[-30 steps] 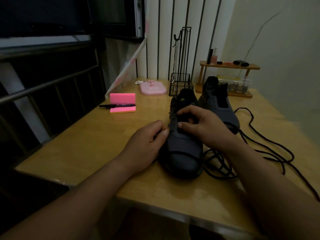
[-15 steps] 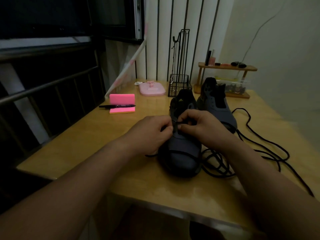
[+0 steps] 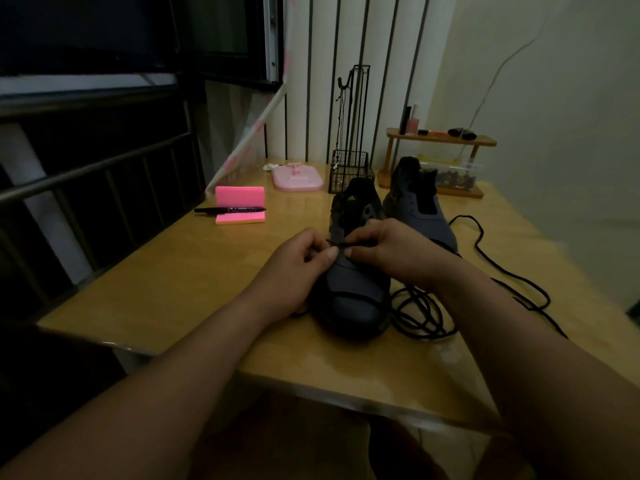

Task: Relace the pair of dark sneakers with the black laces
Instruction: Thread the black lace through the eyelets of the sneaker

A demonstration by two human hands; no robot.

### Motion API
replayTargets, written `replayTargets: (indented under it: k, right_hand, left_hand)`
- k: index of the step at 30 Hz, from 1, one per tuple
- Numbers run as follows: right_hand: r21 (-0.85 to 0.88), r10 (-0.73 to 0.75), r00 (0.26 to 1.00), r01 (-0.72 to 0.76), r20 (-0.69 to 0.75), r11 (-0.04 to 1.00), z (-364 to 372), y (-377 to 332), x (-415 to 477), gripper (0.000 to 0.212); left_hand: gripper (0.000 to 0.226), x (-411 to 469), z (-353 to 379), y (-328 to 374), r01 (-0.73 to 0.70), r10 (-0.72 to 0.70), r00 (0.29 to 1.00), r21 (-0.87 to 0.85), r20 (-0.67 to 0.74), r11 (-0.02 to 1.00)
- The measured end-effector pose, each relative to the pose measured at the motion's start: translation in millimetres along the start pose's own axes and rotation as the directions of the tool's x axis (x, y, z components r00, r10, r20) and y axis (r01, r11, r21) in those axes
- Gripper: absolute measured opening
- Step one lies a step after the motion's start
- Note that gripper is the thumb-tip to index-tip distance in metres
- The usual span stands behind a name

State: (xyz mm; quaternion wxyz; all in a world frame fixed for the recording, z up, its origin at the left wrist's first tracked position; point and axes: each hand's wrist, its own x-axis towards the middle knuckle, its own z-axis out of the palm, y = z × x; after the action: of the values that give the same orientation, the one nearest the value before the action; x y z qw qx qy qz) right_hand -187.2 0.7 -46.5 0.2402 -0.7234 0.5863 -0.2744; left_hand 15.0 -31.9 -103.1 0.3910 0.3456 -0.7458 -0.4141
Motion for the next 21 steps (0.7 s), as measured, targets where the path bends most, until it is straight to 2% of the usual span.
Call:
replayTargets:
  k: [3, 8, 12, 17, 21]
  right_hand:
    - [-0.001, 0.030, 0.997, -0.030, 0.076, 1.000, -5, -4, 0, 0.017]
    - [0.034, 0.039, 0.990, -0.044, 0.134, 0.998, -10, -1, 3, 0.018]
    - [0.103, 0.034, 0.992, -0.047, 0.120, 0.994, -5, 4, 5, 0.011]
    - [0.076, 0.012, 0.997, -0.018, 0.070, 0.997, 3, 7, 5, 0.010]
    - [0.055, -0.012, 0.999, 0.010, 0.045, 0.998, 8, 6, 2, 0.011]
  left_hand:
    - [0.017, -4, 2, -3, 0.006, -0.010, 1.000, -0.147, -0.029, 0.989]
    - [0.017, -2, 0, -4, 0.039, -0.043, 0.999, -0.206, -0.014, 0.978]
    - [0.016, 2, 2, -6, 0.019, -0.022, 1.000, -0.250, -0.008, 0.968]
    - [0.012, 2, 1, -8, -0.001, 0.003, 1.000, -0.279, 0.008, 0.960]
    - [0.031, -1, 3, -7, 0.033, -0.020, 0.998, -0.268, 0.053, 0.963]
